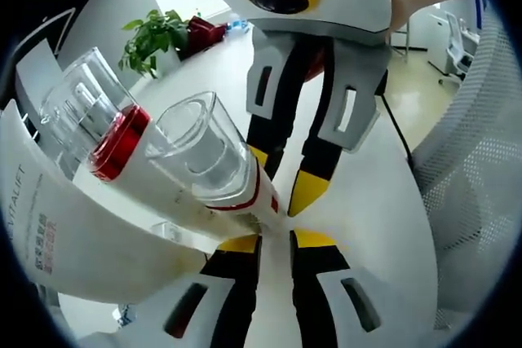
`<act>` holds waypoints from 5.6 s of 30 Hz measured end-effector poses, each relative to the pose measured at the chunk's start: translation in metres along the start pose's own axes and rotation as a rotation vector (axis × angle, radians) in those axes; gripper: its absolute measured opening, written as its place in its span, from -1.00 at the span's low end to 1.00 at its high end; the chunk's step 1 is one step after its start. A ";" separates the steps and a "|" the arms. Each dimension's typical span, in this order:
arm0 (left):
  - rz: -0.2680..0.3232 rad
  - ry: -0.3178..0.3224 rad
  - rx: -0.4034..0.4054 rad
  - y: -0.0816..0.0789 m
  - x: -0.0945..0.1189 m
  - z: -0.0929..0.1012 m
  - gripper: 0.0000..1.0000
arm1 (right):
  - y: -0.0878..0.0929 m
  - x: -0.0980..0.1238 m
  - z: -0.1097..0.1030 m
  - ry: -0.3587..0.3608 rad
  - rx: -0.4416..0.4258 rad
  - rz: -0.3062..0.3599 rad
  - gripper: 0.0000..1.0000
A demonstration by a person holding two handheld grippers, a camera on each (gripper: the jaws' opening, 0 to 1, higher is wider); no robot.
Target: Arrange the skincare products in the storage area until every visible bottle or jar stands upright without overlapping.
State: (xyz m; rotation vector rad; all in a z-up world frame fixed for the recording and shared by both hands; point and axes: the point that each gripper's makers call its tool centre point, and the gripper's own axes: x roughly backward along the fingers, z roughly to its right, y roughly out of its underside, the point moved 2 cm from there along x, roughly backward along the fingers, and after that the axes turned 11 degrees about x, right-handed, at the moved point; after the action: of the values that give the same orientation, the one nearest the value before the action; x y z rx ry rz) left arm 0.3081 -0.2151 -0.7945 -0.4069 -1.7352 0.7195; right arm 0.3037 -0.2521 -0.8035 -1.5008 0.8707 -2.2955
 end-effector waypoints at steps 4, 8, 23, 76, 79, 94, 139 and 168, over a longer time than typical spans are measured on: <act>0.000 -0.003 0.001 0.000 0.000 -0.002 -0.63 | -0.001 -0.001 0.001 0.002 0.000 0.000 -0.69; -0.003 -0.007 0.000 0.001 0.000 -0.004 -0.63 | -0.002 -0.002 0.001 0.002 -0.001 0.001 -0.69; -0.024 -0.011 -0.004 0.008 0.002 -0.005 -0.62 | -0.006 -0.005 -0.004 -0.007 0.004 -0.008 -0.68; 0.134 -0.257 0.628 0.095 0.206 0.019 0.14 | -0.081 0.096 -0.040 0.228 -0.404 0.138 0.07; 0.148 -0.268 0.658 0.101 0.218 0.020 0.20 | -0.084 0.100 -0.042 0.242 -0.415 0.150 0.09; 0.181 -0.408 0.853 0.160 0.295 0.021 0.48 | -0.097 0.113 -0.050 0.279 -0.430 0.184 0.24; 0.091 -0.403 0.920 0.115 0.255 0.042 0.82 | -0.109 0.116 -0.072 0.121 -0.501 0.271 0.99; -0.014 -0.239 0.655 0.083 0.184 -0.011 0.45 | -0.101 0.112 -0.073 0.144 -0.510 0.203 0.88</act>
State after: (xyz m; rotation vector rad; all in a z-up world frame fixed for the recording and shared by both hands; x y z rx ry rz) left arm 0.2588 -0.0376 -0.7104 0.1487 -1.6022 1.3057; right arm 0.2002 -0.2061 -0.6803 -1.3469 1.6644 -2.1483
